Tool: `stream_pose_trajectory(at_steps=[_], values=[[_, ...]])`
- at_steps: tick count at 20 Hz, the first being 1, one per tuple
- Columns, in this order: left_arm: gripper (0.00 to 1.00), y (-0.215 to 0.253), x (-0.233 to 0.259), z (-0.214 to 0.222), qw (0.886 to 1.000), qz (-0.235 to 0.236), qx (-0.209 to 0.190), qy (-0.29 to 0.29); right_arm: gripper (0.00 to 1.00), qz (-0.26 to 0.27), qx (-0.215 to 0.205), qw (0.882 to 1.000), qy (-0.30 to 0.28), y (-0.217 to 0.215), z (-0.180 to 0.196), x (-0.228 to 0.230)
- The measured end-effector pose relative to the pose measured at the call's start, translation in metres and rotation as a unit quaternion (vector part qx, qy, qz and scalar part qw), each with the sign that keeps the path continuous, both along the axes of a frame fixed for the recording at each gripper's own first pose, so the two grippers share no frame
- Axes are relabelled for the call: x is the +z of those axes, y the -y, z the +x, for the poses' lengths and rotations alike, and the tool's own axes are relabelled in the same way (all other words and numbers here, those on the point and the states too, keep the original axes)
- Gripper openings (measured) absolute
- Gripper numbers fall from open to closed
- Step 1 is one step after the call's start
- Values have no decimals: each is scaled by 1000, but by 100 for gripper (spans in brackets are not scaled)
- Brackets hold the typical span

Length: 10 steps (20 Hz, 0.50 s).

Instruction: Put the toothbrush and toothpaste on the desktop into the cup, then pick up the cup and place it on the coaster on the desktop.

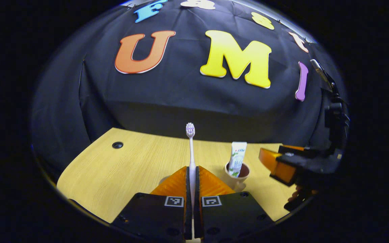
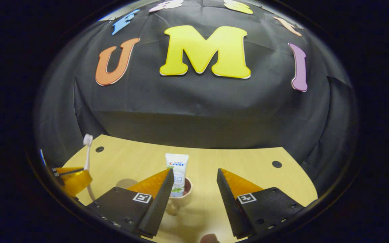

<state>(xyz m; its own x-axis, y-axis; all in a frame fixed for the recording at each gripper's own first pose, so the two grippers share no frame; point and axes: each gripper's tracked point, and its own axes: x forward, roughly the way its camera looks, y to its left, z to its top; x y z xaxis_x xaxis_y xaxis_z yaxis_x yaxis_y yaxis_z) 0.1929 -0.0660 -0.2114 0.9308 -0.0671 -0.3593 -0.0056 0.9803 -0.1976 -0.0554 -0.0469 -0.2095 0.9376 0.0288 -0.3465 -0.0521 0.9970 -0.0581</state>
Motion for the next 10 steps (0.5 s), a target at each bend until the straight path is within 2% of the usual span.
stream_pose_trajectory(at_steps=[4, 10], values=[[5, 41, 5, 38, 998, 11, -23, 60, 75, 7, -6, 1000, -5, 26, -5, -3], [5, 83, 3, 76, 994, 4, -20, 108, 75, 5, -26, 999, -21, 78, -6, -12]])
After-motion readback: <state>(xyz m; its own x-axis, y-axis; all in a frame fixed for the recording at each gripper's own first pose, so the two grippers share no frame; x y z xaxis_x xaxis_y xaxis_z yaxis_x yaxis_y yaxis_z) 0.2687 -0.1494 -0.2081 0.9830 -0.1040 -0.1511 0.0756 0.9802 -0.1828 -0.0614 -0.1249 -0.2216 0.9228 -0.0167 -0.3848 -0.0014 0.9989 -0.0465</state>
